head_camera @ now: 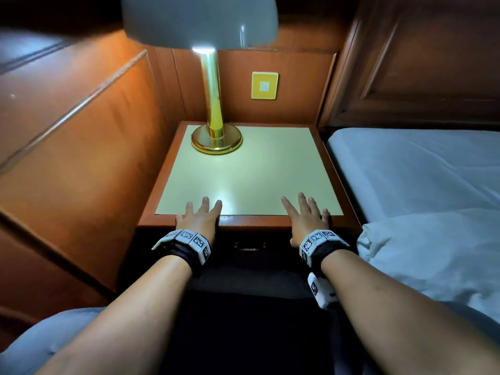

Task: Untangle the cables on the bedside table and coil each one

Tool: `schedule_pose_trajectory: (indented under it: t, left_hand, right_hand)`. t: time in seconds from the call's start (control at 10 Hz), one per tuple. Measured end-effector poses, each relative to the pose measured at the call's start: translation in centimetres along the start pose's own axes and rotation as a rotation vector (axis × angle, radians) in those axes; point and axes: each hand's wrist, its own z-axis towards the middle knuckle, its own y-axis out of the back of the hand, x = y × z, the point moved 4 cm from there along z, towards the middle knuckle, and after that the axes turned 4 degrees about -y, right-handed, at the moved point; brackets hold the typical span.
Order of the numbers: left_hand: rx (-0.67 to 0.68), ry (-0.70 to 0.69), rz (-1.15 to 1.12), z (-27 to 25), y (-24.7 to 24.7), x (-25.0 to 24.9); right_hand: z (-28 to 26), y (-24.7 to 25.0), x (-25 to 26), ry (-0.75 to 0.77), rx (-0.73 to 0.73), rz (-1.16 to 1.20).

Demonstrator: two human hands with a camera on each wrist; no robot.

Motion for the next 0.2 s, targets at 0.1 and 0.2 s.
schedule_pose_trajectory:
  t: [0.1, 0.2]
  left_hand:
    - [0.049, -0.033, -0.063, -0.7, 0.9, -0.3]
    - [0.006, -0.092, -0.206, -4.2, 1.2, -0.2]
  right_hand:
    - [-1.0, 0.3, 0.3, 0.009, 0.055, 0.046]
    - [-3.4, 1.8, 0.4, 0.082, 0.184, 0.137]
